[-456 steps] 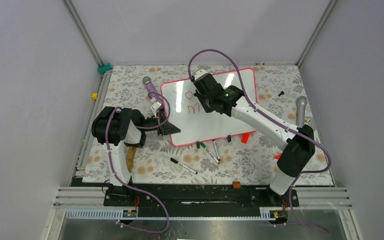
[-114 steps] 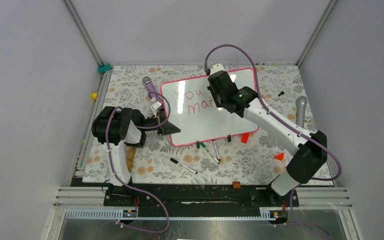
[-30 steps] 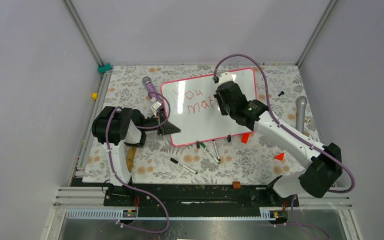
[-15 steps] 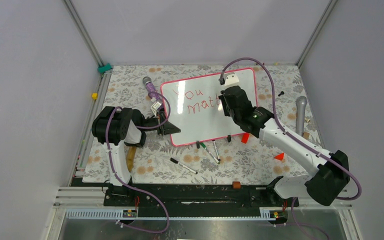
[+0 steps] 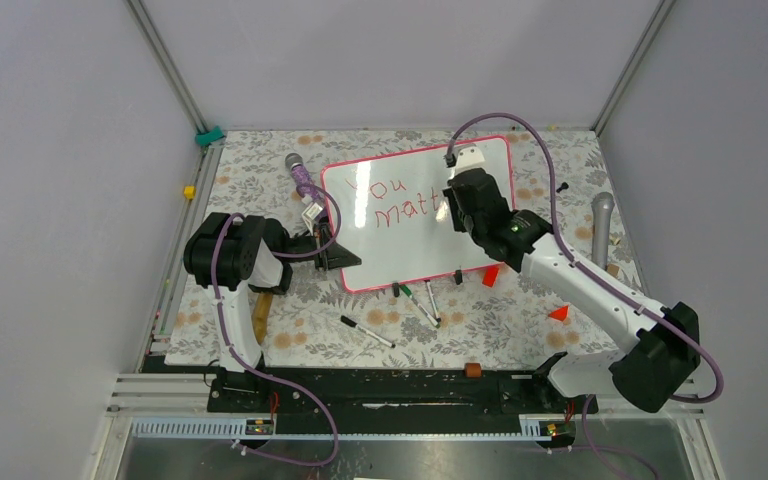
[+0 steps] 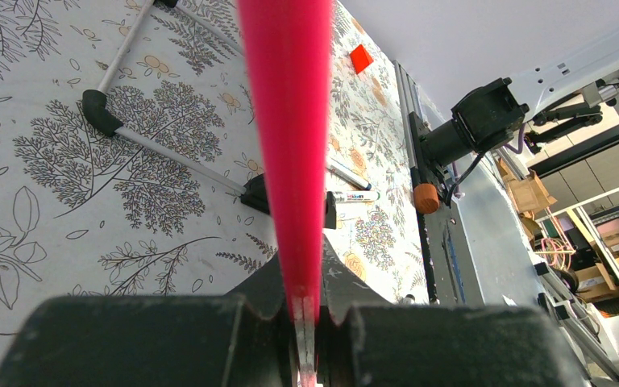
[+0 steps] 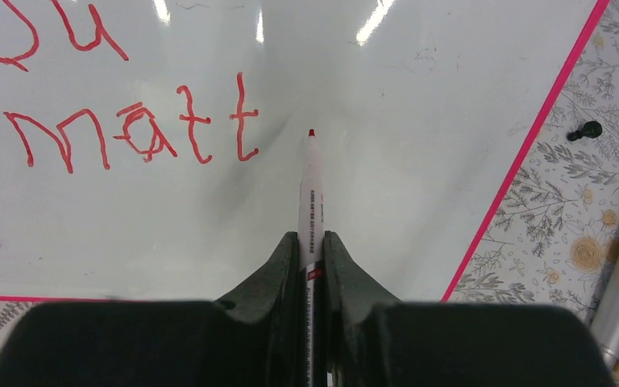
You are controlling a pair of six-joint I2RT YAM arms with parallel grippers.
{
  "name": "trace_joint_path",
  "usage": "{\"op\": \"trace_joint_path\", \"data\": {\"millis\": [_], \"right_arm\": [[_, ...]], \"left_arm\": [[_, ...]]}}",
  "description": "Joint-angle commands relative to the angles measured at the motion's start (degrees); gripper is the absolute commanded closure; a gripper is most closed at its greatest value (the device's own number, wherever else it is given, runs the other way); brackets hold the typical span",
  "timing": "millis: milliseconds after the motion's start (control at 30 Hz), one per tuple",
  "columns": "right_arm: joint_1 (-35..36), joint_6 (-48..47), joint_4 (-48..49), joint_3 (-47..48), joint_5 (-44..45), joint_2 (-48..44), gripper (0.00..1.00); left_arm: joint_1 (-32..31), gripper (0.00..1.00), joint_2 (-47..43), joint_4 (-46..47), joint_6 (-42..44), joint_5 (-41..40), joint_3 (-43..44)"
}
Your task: Write a sentence on the whiteboard
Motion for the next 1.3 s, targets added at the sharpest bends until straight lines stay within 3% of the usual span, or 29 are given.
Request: {"op": "trace_joint_path", "data": {"millis": [0,267,1267], "right_arm": [[-1.3,1.7,-3.8,4.4,-2.5,0.7,1.0],[-1.4,1.0,-5.6,6.2,-6.1,3.3,1.0],[-1.4,0.5,-7.3,9.5,0.3,9.0,1.0]], "left_arm": [[-1.3,1.0,2.2,-0.9,3.8,1.7,-0.1],[-1.3,1.0,2.3,-0.9,3.8,1.6,0.0],[-1.2,1.0,2.3,-0.9,3.7,1.8,0.1]]}}
